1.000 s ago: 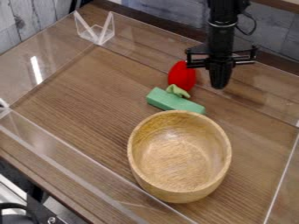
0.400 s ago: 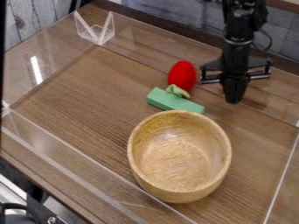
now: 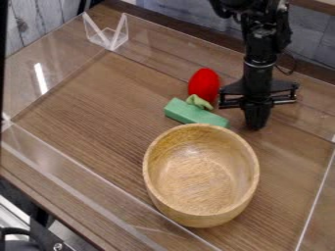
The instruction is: Move the red fruit to the right
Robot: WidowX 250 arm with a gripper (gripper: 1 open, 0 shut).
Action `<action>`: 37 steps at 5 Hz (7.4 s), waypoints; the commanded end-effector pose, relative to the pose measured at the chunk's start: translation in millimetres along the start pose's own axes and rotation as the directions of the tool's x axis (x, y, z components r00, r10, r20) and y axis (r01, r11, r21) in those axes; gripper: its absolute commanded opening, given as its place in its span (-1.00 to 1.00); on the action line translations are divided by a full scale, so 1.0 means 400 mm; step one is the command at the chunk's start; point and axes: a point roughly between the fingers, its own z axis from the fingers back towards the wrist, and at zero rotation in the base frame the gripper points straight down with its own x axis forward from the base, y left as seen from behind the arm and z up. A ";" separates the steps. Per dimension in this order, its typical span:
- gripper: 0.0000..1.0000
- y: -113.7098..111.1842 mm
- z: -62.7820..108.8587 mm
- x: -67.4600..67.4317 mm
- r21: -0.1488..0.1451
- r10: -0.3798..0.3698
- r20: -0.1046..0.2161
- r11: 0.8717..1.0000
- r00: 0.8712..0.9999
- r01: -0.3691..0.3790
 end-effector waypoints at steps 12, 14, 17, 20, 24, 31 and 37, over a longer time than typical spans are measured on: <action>-1.00 -0.092 0.101 -0.014 -0.060 -0.141 0.045 0.988 0.989 0.144; -1.00 -0.070 0.131 -0.029 -0.062 -0.033 0.053 0.997 0.998 0.037; -1.00 -0.100 0.141 -0.072 -0.046 -0.130 0.051 0.990 0.990 0.133; 1.00 -0.136 0.075 -0.072 -0.028 -0.200 0.053 0.979 0.978 0.202; 1.00 -0.128 0.027 -0.076 -0.016 -0.245 0.068 0.969 0.967 0.247; 1.00 -0.129 -0.003 -0.066 -0.035 0.025 0.117 0.999 0.993 -0.021; 1.00 -0.094 0.121 -0.024 -0.087 0.114 0.124 0.991 0.986 -0.104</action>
